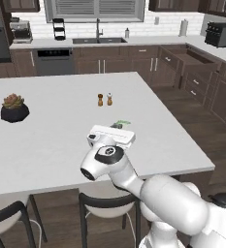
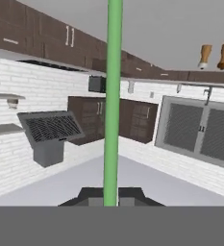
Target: Take a straw from the drawer in front and place it inside the glass cup on the dining counter.
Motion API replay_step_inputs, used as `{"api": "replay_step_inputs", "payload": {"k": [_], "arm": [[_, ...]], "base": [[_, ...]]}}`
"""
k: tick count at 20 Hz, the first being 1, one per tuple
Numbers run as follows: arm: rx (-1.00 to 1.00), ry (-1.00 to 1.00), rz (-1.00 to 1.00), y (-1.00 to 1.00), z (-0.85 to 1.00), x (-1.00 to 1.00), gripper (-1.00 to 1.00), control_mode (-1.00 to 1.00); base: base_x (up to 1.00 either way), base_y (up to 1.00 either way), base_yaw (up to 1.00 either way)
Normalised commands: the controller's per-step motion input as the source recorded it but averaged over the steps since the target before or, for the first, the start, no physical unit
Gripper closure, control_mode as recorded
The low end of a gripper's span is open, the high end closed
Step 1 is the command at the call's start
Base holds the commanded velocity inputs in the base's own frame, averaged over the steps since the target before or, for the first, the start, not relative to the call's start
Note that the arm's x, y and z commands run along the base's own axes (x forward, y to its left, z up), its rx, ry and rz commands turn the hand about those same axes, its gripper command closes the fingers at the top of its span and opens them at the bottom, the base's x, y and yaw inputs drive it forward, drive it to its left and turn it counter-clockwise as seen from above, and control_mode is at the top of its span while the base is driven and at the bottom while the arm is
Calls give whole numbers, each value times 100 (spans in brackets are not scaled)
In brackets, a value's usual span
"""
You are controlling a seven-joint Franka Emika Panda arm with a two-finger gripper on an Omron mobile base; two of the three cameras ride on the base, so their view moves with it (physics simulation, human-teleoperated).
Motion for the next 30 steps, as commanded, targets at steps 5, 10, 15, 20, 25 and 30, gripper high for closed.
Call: {"api": "replay_step_inputs", "payload": {"k": [5,10,15,20,25,30], "arm": [[0,11,-13,13,-8,0,100,-100],[0,7,-15,12,-11,3,100,-100],[-2,2,-8,2,-21,20,100,-100],[-3,0,-4,0,-31,23,100,-100],[-2,0,0,0,-27,22,100,-100],[0,0,0,0,-22,34,100,-100]], "base": [[0,0,0],[0,0,0],[0,0,0],[0,0,0],[0,0,0],[0,0,0]]}}
